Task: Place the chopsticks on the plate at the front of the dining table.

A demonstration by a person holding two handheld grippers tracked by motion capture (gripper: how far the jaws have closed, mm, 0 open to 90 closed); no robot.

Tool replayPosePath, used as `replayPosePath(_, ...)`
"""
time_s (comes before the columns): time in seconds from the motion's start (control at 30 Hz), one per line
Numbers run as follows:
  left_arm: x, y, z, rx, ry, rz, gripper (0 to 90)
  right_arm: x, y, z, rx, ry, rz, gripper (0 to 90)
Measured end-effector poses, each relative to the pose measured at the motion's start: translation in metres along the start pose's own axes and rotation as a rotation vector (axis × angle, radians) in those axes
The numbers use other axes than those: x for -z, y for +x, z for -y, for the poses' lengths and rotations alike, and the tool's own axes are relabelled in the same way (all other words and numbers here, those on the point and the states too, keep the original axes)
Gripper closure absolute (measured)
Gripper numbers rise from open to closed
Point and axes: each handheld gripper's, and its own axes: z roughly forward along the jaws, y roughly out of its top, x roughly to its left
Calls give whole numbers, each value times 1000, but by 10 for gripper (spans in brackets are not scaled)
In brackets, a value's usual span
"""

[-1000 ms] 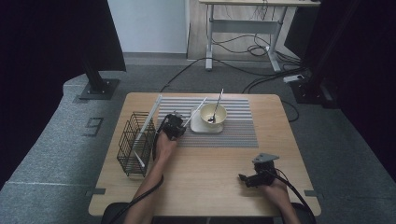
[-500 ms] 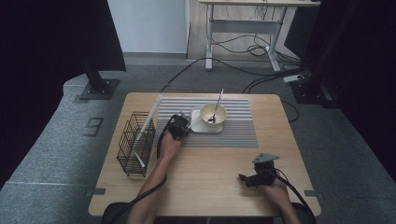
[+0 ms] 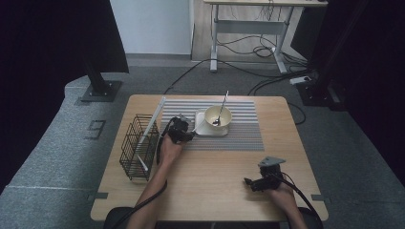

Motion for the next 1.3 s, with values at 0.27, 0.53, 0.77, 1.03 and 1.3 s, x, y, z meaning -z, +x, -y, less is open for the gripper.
replayPosePath(0.27, 1, 1, 15, 4, 23, 18, 618, 0, 0, 0, 1, 0, 0, 0)
replayPosePath(0.53, -3, -11, 18, -43, 50, 22, 805, 0, 0, 0, 1, 0, 0, 0)
replayPosePath(0.77, -6, -21, 16, -56, 45, 39, 799, 0, 0, 0, 1, 0, 0, 0)
replayPosePath(1.03, -10, -32, 14, -65, 35, 66, 751, 0, 0, 0, 1, 0, 0, 0)
replayPosePath(1.3, -15, -44, 9, -79, 38, 79, 703, 0, 0, 0, 1, 0, 0, 0)
